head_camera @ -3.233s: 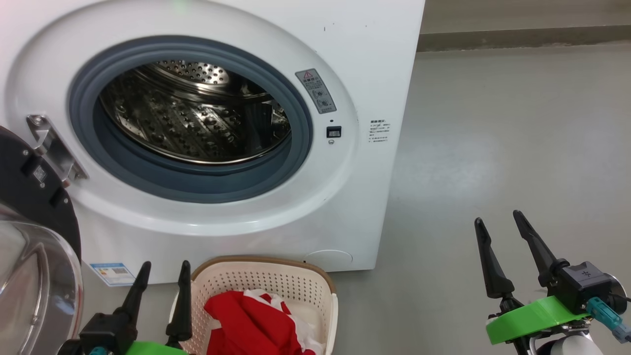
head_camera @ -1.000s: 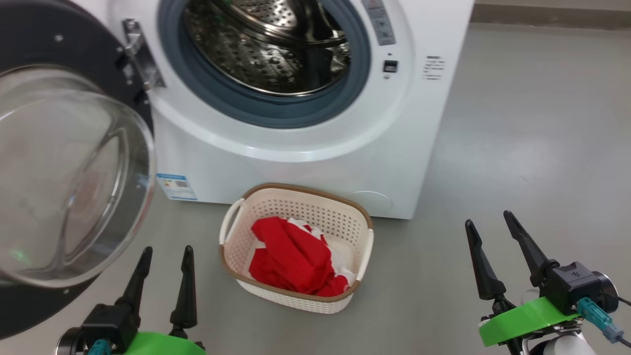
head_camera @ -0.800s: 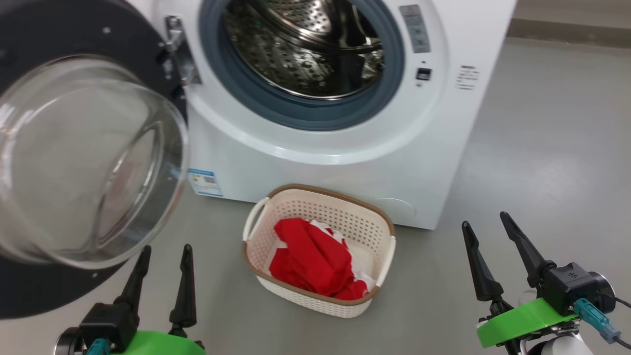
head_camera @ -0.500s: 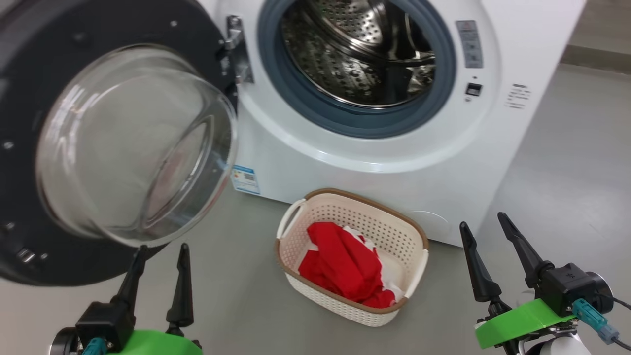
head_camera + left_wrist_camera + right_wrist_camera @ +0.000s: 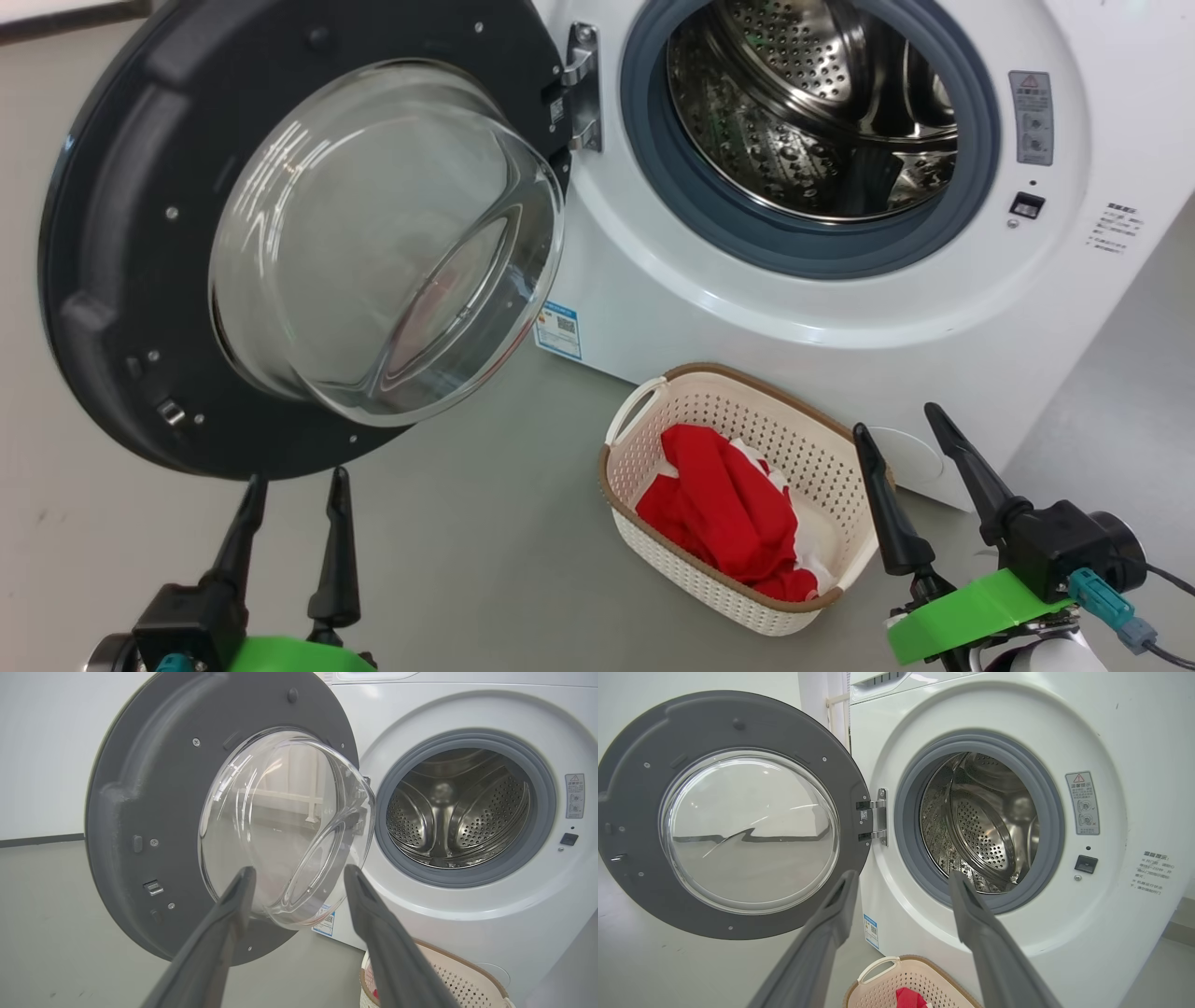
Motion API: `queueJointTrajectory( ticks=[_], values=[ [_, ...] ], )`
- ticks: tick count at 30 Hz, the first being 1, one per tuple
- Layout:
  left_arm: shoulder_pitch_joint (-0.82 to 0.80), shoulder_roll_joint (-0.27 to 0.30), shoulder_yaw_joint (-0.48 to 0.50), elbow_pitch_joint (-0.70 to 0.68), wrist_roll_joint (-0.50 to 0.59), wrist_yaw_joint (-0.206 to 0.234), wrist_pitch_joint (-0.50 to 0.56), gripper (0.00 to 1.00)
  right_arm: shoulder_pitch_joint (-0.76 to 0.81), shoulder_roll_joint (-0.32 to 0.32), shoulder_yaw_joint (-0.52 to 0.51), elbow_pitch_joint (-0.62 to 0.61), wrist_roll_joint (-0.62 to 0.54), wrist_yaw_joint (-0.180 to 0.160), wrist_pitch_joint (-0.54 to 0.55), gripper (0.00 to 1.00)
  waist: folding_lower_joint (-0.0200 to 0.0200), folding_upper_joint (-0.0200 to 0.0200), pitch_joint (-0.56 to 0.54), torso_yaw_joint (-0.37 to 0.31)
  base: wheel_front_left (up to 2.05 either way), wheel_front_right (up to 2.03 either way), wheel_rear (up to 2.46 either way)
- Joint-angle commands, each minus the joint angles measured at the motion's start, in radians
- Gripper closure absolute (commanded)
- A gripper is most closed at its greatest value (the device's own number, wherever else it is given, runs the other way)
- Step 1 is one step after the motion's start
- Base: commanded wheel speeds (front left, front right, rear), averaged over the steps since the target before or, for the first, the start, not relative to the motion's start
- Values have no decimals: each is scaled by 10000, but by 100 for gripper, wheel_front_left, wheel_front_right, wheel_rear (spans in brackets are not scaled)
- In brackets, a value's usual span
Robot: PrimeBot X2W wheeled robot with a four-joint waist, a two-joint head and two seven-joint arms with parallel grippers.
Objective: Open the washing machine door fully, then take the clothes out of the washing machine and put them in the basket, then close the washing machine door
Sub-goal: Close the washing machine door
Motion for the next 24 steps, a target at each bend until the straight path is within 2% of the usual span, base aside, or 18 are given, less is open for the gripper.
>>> queueJointTrajectory(
  ticks=[1,24],
  values=[
    [-164,165,348,-337,12,68,-3,0,-196,-37,277,-286,-134,48,-63,0,0,0,103,126,0,0,0],
    [-71,285,401,-404,-129,289,-208,0,-495,-93,606,-127,-69,48,-63,0,0,0,213,175,0,0,0]
  ],
)
